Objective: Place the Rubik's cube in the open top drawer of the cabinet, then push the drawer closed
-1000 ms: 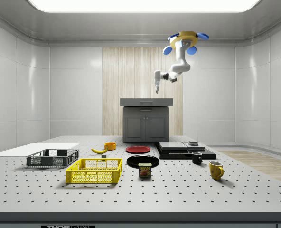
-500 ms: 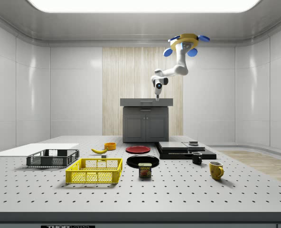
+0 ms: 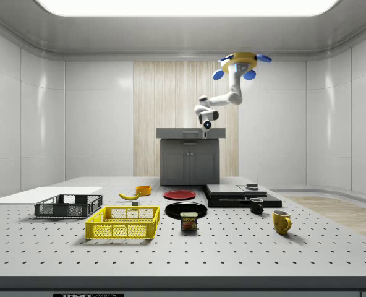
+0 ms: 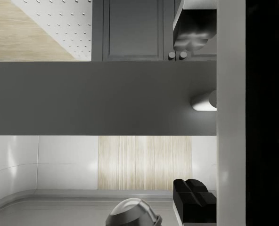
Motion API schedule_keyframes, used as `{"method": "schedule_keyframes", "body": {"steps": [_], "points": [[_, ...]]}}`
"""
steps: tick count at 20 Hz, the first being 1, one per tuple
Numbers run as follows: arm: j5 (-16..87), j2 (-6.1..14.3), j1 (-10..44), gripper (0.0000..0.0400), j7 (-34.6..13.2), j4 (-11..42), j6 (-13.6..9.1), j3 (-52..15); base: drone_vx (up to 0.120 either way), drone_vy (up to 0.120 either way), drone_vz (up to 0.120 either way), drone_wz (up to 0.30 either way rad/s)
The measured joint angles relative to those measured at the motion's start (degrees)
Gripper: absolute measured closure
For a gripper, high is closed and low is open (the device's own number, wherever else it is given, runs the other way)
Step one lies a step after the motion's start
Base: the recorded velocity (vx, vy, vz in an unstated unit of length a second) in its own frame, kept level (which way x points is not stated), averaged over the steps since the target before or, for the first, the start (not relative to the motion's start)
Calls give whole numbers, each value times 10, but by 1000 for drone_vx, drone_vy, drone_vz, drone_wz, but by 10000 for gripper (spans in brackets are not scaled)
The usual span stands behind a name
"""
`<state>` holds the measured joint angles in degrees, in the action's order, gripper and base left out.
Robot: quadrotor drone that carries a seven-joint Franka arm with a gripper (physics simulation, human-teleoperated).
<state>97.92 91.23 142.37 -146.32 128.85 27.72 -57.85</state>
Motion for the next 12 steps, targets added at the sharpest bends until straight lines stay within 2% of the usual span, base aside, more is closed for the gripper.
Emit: {"method": "schedule_keyframes", "body": {"steps": [3,5,7,9,12], "points": [[-5,1,7,0,-3,-5,-2,3,0,-120,0,0],[-7,2,11,100,-4,-7,-2,5,0,-120,0,0],[-9,3,13,177,-5,-9,-2,6,0,-120,0,0],[-11,4,15,223,-6,-10,-2,7,0,-120,0,0],[-13,6,17,261,-6,-11,-1,9,0,-120,0,0]]}}
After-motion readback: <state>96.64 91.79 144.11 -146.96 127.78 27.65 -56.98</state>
